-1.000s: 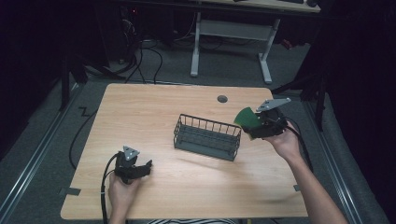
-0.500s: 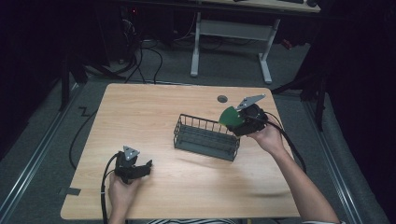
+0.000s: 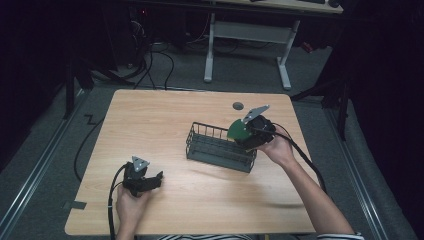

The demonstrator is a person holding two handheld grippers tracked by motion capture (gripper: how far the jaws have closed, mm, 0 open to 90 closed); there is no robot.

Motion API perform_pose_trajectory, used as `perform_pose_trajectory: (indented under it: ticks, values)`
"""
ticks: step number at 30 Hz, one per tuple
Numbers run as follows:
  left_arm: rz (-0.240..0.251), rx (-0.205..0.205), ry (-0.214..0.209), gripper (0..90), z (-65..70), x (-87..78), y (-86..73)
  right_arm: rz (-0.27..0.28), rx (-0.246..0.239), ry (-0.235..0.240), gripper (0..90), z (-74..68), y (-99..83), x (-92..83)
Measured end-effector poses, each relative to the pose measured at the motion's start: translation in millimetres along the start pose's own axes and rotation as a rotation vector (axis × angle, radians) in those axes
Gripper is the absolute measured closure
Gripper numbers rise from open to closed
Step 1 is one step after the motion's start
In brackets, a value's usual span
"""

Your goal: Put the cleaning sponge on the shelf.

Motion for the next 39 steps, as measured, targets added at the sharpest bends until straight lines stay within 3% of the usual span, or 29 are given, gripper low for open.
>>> perform_pose_trajectory:
  ticks: [8, 13, 24, 30, 39]
  values:
    - [0.001, 0.0, -0.001, 22.0, 0.2, 0.5, 0.4, -0.016, -0.033, 0.015, 28.6, -7.2, -0.8, 5.6]
    - [0.001, 0.0, -0.001, 22.0, 0.2, 0.5, 0.4, -0.054, -0.059, 0.018, 25.9, -11.2, -4.6, 10.4]
    - [0.001, 0.0, -0.001, 22.0, 0.2, 0.4, 0.3, -0.061, -0.045, 0.057, 20.5, -14.2, -6.1, 16.4]
    - [0.0, 0.001, -0.001, 22.0, 0.2, 0.4, 0.3, -0.03, -0.032, 0.066, 26.6, -12.5, -4.1, 12.8]
    - [0.0, 0.001, -0.002, 22.0, 0.2, 0.4, 0.3, -0.058, -0.061, 0.047, 26.6, -11.8, -5.4, 14.7]
Point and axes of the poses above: each handheld gripper's, and its own axes: x roughly forward along the jaws, y roughly out of its top, z roughly to its right, the point moved 7 cm from there along x, roughly forward along the jaws, and after that the axes turned 10 degrees about -x, right-handed, at the moved point
